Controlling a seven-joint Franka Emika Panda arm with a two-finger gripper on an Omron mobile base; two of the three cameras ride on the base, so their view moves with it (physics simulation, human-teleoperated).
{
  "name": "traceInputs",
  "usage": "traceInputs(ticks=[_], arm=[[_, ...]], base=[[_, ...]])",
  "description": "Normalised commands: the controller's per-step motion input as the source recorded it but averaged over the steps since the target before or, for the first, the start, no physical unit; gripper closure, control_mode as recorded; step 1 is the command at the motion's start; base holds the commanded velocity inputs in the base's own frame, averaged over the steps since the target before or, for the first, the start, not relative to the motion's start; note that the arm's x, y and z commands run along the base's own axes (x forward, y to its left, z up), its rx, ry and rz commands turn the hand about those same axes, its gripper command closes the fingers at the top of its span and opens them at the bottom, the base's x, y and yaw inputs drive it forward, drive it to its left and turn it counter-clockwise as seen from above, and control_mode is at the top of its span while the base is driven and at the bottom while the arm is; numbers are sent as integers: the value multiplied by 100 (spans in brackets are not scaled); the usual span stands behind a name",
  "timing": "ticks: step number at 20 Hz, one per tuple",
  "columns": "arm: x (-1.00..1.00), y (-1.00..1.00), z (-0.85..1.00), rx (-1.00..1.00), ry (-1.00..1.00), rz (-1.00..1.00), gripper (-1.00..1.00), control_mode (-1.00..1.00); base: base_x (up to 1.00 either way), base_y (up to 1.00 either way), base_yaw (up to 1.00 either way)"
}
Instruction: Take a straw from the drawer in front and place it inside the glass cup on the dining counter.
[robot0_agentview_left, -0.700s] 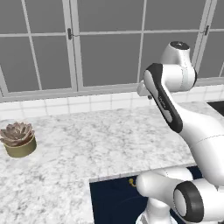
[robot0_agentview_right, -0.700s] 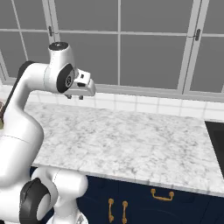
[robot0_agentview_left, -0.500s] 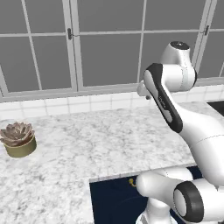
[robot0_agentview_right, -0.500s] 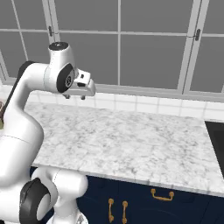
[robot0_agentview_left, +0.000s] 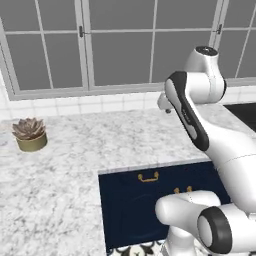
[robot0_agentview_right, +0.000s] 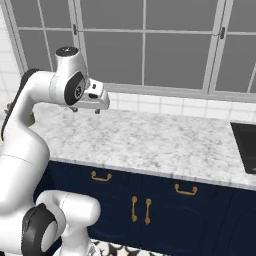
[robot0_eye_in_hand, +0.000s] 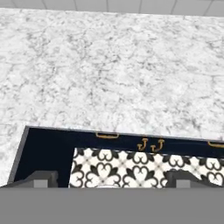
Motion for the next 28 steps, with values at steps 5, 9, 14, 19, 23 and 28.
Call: traceInputs(ticks=[5,9,14,19,23,28], arm=[[0,0,0,0,0,0,-100,100],[0,0,0,0,0,0,-100,100],[0,0,0,0,0,0,-100,100],[0,0,0,0,0,0,-100,100],[0,0,0,0,0,0,-100,100],[0,0,0,0,0,0,-100,100]], base=[[0,-71,53],[0,-66,64],[0,-69,63],[-2,-73,58],[-6,-77,41],[-9,-74,36]])
